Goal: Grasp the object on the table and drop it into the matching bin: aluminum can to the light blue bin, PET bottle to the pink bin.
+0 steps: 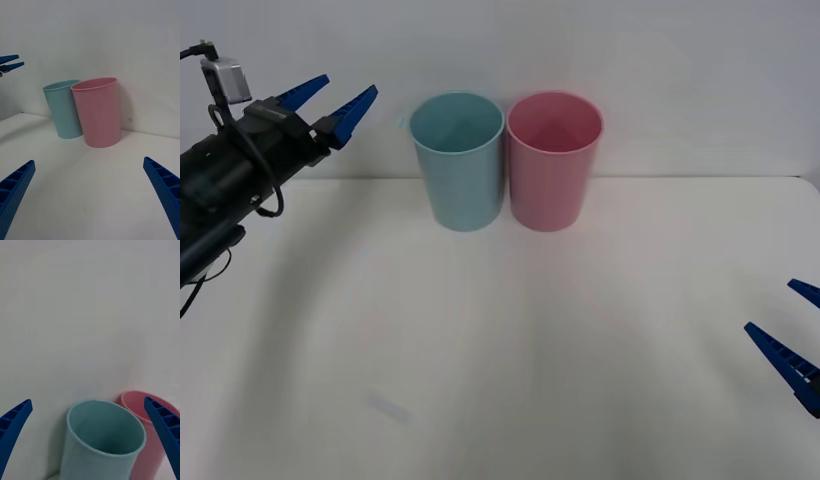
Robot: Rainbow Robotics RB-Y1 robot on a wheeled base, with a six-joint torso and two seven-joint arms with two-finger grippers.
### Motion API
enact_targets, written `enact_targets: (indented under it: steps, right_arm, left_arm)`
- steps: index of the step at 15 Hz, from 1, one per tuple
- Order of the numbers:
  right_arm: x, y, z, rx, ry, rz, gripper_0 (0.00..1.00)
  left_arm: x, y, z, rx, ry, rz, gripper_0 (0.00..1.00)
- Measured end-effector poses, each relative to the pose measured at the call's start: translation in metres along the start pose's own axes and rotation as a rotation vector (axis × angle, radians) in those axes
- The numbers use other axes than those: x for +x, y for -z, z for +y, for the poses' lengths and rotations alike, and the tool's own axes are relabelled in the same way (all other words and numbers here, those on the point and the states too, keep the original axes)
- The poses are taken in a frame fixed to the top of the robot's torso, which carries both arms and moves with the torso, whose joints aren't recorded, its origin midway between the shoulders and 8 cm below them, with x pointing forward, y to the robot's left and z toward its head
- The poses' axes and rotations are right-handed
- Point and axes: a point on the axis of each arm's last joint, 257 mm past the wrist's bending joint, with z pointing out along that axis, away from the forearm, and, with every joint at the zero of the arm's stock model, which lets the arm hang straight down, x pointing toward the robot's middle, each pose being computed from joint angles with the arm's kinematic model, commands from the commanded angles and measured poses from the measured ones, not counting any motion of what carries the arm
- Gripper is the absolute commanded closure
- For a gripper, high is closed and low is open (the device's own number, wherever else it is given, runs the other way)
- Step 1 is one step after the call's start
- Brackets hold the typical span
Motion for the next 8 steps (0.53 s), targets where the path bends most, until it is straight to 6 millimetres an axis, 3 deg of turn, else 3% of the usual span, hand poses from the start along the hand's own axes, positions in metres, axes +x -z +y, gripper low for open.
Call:
enact_targets:
  steps: [8]
  right_arm:
    - [0.0, 0.0, 0.0, 0.0, 0.0, 0.0, 0.0]
  left_arm:
    - [-0.001, 0.121, 0.013, -0.018, -0.067, 0.024, 0.0]
